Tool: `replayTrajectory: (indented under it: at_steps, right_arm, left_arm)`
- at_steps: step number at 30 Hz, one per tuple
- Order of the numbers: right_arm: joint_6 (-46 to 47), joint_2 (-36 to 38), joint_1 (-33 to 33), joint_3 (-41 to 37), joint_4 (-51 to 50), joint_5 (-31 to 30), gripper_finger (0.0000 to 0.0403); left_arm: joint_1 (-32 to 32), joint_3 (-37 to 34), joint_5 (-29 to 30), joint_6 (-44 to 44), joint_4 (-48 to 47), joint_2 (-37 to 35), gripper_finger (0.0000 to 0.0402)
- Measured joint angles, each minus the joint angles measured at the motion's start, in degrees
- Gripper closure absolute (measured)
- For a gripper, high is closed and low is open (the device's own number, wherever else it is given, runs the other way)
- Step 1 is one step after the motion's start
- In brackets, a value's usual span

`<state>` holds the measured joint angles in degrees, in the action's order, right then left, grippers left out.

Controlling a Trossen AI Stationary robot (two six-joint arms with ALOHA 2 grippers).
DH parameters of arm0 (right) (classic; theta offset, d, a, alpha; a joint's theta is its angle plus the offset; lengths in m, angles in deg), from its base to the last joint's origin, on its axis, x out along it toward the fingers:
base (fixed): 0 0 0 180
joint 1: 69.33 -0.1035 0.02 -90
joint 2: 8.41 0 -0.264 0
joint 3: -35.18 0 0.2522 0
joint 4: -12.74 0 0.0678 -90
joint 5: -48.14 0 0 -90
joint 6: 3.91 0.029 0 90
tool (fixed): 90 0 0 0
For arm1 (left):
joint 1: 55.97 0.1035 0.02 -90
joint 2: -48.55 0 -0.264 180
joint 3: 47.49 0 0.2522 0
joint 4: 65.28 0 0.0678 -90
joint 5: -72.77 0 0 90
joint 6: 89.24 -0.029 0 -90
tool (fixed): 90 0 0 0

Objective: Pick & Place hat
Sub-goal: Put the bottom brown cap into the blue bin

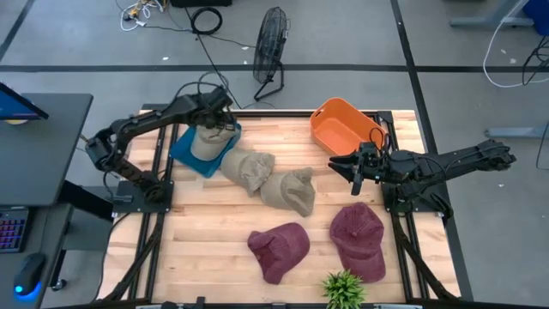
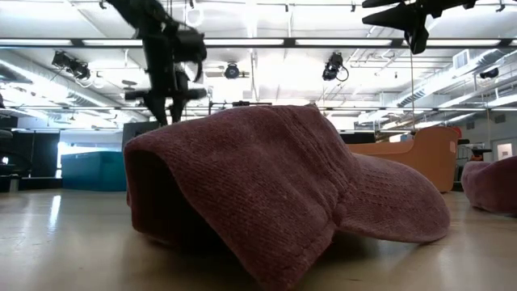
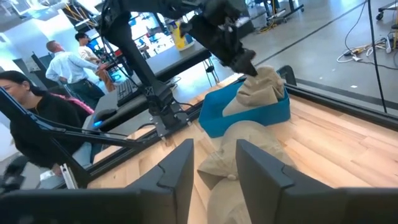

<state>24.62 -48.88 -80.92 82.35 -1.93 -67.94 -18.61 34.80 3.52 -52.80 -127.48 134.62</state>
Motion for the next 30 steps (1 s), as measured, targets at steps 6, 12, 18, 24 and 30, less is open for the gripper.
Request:
replayTrajectory:
  at_steps: [6, 12, 18, 24, 30]
  right_arm:
    - [-1.2, 0.0, 0.0, 0.0, 0.0, 0.0, 0.035]
    - [-1.1, 0.0, 0.0, 0.0, 0.0, 0.0, 0.0396]
    - [-0.5, 0.0, 0.0, 0.0, -0.3, 0.0, 0.0399]
    - [-0.5, 0.0, 0.0, 0.0, -0.4, 0.0, 0.0399]
    - [-0.5, 0.0, 0.0, 0.0, -0.5, 0.0, 0.0396]
  left_arm:
    - [-3.3, 0.6, -2.4, -6.5, 2.9, 0.4, 0.0331]
    - [-4.7, -1.6, -6.1, -5.6, 8.2, 4.0, 0.0395]
    - [-3.5, -1.6, -6.2, -5.7, 8.2, 7.5, 0.0399]
    - [-2.2, -1.6, -5.6, -5.6, 8.2, 10.3, 0.04]
    - [0.0, -1.6, -4.9, -5.7, 8.0, 13.3, 0.04]
